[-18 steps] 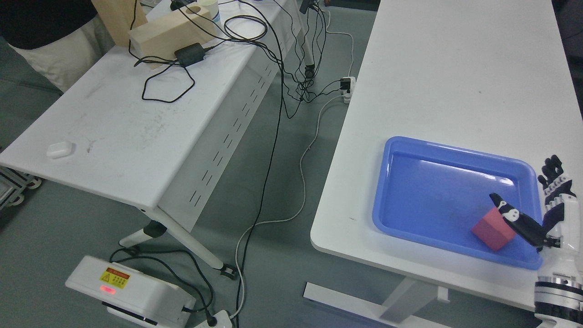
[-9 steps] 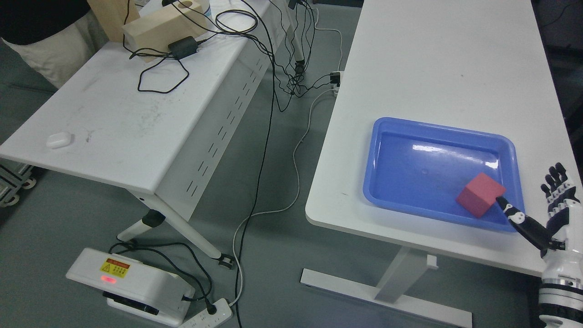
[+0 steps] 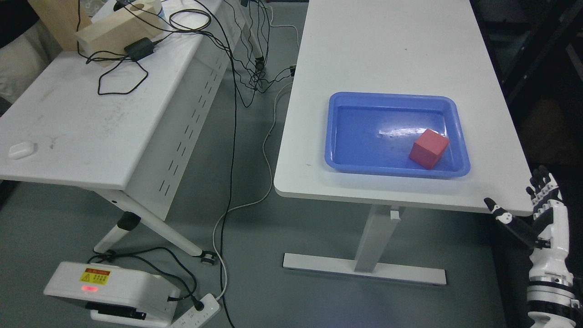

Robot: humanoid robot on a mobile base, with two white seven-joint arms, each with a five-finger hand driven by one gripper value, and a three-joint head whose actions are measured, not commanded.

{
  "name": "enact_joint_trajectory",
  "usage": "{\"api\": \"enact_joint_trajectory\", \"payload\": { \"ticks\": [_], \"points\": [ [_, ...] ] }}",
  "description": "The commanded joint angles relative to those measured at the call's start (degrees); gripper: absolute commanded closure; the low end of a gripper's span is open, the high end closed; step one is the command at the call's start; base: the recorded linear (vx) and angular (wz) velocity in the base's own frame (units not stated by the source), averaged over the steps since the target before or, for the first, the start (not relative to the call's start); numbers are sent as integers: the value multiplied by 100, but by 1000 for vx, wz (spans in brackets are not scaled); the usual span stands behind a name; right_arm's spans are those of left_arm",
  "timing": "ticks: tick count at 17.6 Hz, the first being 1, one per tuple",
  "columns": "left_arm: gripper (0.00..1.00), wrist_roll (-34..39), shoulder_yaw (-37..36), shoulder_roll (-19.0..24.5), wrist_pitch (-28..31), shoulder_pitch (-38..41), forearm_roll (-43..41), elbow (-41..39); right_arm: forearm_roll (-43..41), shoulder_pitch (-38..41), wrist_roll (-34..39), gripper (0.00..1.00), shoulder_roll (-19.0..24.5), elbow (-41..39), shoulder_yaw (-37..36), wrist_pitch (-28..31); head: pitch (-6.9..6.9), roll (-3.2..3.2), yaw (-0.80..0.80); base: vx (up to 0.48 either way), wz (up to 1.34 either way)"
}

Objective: Pick pink block from left shelf to tray

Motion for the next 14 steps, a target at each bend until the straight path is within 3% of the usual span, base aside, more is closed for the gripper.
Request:
{"api": "enact_joint_trajectory", "payload": {
  "ticks": [1, 12, 14],
  "points": [
    [0, -3, 0, 100, -2, 54, -9, 0, -13, -44, -273, 0, -100, 422, 713, -87, 0, 0, 0, -199, -288],
    [0, -3, 0, 100, -2, 54, -9, 0, -57, -44, -441, 0, -100, 396, 731, -255, 1, 0, 0, -180, -27],
    [0, -3, 0, 100, -2, 54, -9, 0, -57, -44, -48, 0, -100, 396, 774, -237, 0, 0, 0, -98, 61]
  ]
}}
